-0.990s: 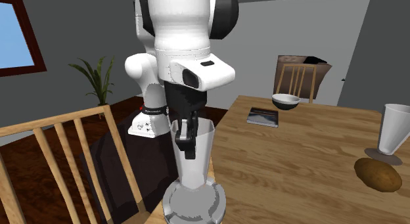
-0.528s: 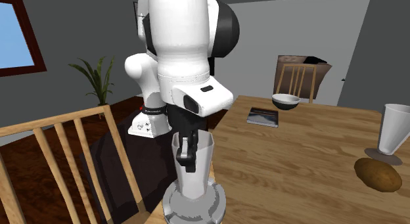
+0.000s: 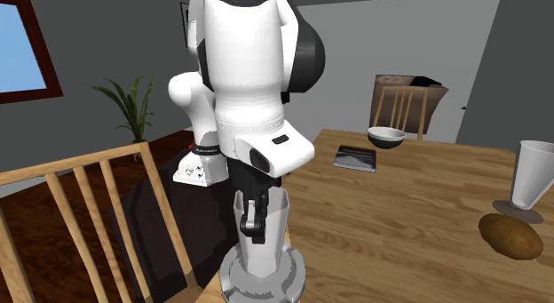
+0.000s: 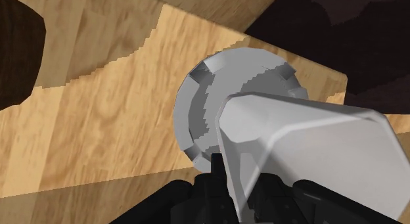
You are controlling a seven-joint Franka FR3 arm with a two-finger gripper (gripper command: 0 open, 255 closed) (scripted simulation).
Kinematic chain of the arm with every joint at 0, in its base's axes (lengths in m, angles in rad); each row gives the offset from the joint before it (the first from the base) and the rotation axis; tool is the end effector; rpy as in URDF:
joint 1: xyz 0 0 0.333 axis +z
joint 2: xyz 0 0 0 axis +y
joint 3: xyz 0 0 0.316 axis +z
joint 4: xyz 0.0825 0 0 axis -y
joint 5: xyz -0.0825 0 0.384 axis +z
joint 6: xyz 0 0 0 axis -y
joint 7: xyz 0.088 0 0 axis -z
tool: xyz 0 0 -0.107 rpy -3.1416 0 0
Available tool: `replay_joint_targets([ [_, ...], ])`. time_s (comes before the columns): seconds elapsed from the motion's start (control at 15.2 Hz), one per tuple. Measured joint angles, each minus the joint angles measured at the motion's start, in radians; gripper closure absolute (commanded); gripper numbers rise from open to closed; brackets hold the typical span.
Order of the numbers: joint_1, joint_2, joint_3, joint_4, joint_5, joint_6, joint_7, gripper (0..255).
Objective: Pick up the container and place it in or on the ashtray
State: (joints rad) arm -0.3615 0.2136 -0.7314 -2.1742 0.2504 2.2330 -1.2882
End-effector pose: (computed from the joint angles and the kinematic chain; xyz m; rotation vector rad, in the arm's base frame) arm 0.2594 -0.4778 0.3104 -3.0410 -0.0551 -0.0167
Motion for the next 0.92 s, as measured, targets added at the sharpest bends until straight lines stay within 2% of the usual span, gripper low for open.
replay_joint_targets([
  [0.13, 0.0, 0.0, 0.0, 0.0, 0.0, 0.0, 0.0, 255],
  [0.2, 0.0, 0.001, 0.0, 0.0, 0.001, 0.0, 0.0, 0],
  [0.59, 0.0, 0.001, 0.0, 0.0, 0.001, 0.001, 0.0, 0],
  [0.92, 0.015, -0.074, -0.025, 0.046, -0.072, -0.095, 0.047, 0],
])
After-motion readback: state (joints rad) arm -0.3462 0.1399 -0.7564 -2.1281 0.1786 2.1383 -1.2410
